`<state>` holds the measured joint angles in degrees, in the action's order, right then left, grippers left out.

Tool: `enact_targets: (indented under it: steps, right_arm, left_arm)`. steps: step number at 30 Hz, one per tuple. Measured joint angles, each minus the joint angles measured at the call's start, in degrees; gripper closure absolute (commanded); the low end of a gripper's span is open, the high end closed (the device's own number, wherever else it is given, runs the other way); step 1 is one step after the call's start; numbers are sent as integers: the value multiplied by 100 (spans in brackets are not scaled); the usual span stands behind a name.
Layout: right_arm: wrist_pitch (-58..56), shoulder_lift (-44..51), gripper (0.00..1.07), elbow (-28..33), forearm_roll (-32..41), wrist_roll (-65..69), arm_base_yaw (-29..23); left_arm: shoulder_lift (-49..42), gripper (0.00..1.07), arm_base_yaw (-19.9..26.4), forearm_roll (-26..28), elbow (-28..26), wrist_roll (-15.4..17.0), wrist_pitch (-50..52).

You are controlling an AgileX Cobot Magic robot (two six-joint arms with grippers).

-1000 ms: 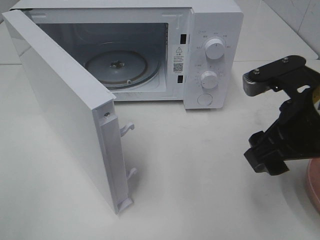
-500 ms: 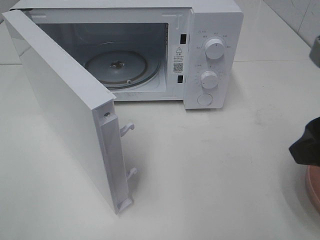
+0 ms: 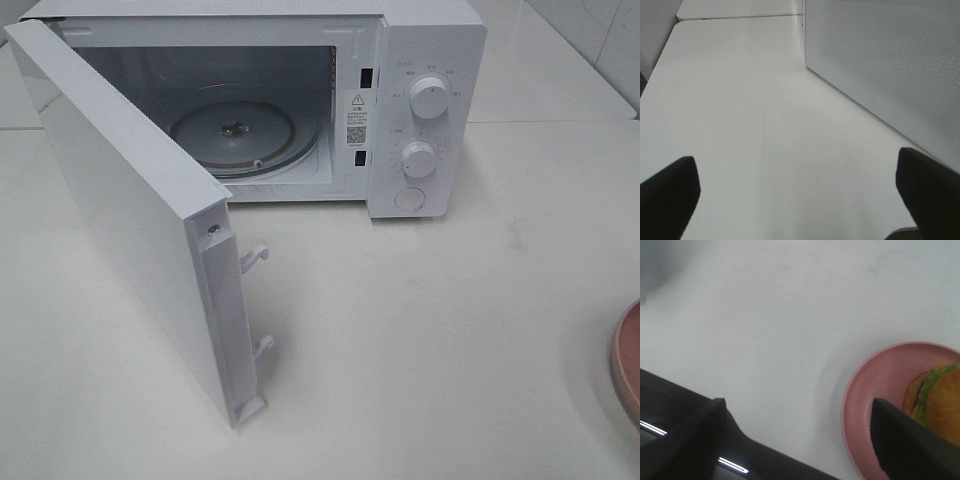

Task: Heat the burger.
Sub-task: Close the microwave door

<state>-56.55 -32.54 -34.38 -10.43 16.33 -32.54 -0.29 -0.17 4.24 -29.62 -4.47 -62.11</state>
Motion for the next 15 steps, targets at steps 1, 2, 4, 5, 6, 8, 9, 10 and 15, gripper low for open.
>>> enact_targets:
  steps: [1, 2, 4, 5, 6, 8, 9, 10, 15]
  right_arm:
    - [0, 80, 31, 63, 74, -6, 57]
    - [0, 80, 31, 63, 74, -6, 57]
    - [-6, 218, 31, 183, 201, -6, 206]
    - [-6, 390, 31, 269, 258, -23, 413]
    - [0, 481, 31, 309, 281, -69, 544]
    - [6, 676, 31, 384, 309, -166, 819]
    - [6, 791, 31, 418, 332, -206, 957]
    - [6, 791, 31, 418, 332, -206, 957]
    - [0, 1404, 31, 481, 372, -464, 1558]
  left_arm:
    - [0, 7, 0, 0, 0, 0, 0]
    - [0, 7, 0, 0, 0, 0, 0]
    - [0, 7, 0, 0, 0, 0, 0]
    - [0, 7, 0, 0, 0, 0, 0]
    - [0, 7, 0, 0, 0, 0, 0]
    - [0, 7, 0, 0, 0, 0, 0]
    - [0, 7, 0, 0, 0, 0, 0]
    - [0, 7, 0, 0, 0, 0, 0]
    - [0, 7, 0, 0, 0, 0, 0]
